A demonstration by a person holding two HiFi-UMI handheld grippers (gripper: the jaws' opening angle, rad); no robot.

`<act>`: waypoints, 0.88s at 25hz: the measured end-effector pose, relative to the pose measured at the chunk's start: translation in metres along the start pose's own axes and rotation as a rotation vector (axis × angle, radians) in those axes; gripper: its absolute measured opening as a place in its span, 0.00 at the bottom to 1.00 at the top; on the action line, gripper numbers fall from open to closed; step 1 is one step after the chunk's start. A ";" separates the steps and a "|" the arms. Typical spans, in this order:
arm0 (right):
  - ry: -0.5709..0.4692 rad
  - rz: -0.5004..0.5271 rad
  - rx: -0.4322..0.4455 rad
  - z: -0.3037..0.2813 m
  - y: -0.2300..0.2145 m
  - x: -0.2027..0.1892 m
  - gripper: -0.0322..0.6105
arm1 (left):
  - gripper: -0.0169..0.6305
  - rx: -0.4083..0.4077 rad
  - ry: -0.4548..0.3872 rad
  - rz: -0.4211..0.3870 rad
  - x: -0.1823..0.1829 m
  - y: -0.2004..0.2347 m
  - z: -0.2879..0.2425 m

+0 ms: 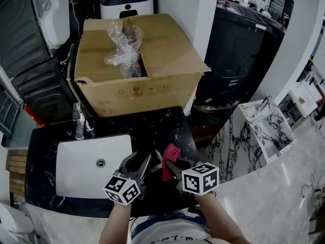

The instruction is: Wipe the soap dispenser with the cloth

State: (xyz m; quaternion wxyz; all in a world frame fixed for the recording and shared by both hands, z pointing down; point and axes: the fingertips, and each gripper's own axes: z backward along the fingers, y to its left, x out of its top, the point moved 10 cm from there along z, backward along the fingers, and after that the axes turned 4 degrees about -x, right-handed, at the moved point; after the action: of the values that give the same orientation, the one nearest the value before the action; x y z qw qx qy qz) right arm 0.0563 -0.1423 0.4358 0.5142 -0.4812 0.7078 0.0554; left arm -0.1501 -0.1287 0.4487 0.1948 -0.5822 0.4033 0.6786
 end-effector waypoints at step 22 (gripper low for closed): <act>0.124 0.036 0.015 -0.014 0.013 -0.023 0.13 | 0.19 -0.028 -0.144 0.213 -0.011 0.034 0.031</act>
State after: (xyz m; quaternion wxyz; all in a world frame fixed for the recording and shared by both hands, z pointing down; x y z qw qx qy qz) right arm 0.0371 -0.1292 0.4547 0.4719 -0.4670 0.7473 0.0293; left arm -0.1916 -0.1229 0.4698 0.1421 -0.4885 0.4381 0.7412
